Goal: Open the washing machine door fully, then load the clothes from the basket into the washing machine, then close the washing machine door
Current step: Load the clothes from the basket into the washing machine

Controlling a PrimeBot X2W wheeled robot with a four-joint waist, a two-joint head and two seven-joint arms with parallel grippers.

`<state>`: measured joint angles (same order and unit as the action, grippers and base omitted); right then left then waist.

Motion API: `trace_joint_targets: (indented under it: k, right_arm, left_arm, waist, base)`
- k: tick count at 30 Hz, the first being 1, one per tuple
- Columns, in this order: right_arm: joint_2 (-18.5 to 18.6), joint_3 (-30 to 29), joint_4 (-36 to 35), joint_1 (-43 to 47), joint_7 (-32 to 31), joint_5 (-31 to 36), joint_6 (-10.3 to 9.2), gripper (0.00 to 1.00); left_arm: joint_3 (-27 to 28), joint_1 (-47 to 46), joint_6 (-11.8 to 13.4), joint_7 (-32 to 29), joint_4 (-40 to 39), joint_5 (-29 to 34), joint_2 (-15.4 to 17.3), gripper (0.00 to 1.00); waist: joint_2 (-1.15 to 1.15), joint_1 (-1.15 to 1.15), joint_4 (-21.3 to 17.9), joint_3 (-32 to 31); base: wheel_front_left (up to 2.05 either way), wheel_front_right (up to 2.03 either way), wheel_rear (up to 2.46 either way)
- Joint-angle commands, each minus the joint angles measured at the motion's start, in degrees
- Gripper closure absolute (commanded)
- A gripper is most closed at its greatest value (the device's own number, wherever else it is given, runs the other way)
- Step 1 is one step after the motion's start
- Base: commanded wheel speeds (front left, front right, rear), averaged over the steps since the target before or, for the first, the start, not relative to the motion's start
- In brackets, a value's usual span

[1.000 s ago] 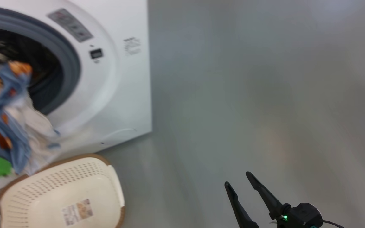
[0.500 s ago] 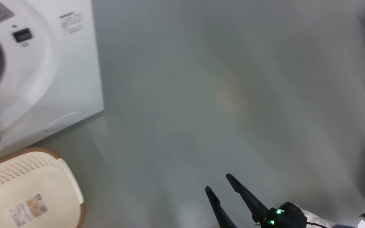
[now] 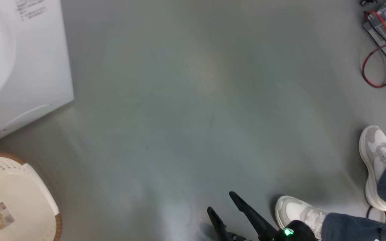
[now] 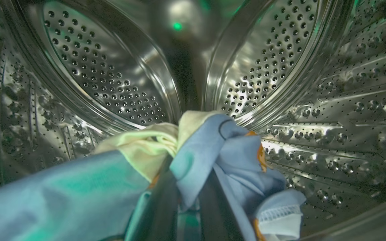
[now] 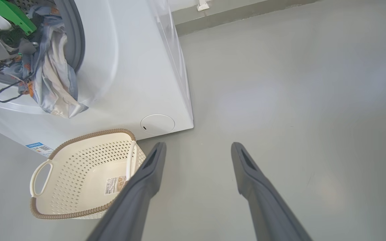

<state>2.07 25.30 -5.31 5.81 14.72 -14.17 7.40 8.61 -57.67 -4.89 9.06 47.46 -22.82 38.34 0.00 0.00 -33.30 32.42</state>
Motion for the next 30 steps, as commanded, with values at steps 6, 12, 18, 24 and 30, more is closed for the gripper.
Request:
trace_joint_targets:
  k: [6,12,18,24,30]
  right_arm:
    - [0.81,1.11,-2.75,2.47,0.28,0.61,0.09,0.0]
    - [0.81,1.92,-3.83,2.98,0.28,1.02,0.09,0.0]
    - [0.81,2.55,-3.54,2.95,0.28,0.73,0.09,0.0]
    - [0.81,3.05,-2.64,1.7,0.28,0.63,0.09,0.0]
    - [0.81,2.27,-1.88,-0.26,0.28,1.26,0.09,0.0]
  left_arm:
    - [0.18,-9.42,-0.82,-0.23,-0.62,-0.52,5.11,1.0]
    - [-0.84,-16.07,-1.05,1.99,0.75,0.01,6.64,1.0]
    - [-3.8,-17.32,-1.61,1.84,3.23,1.68,7.7,0.92]
    - [-7.02,-15.81,0.38,-1.26,6.84,4.76,8.7,0.0]
    - [-8.43,-14.2,3.13,-1.62,6.88,5.41,5.89,0.0]
  waist:
    - [0.0,0.0,-1.1,3.86]
    - [0.0,0.0,-0.98,5.7]
    - [0.0,0.0,-0.87,6.25]
    - [0.0,0.0,-0.75,5.49]
    - [0.0,0.0,1.83,4.36]
  base:
    - [0.0,0.0,0.0]
    - [0.0,0.0,0.0]
    - [0.0,0.0,0.0]
    - [0.0,0.0,0.0]
    - [0.0,0.0,0.0]
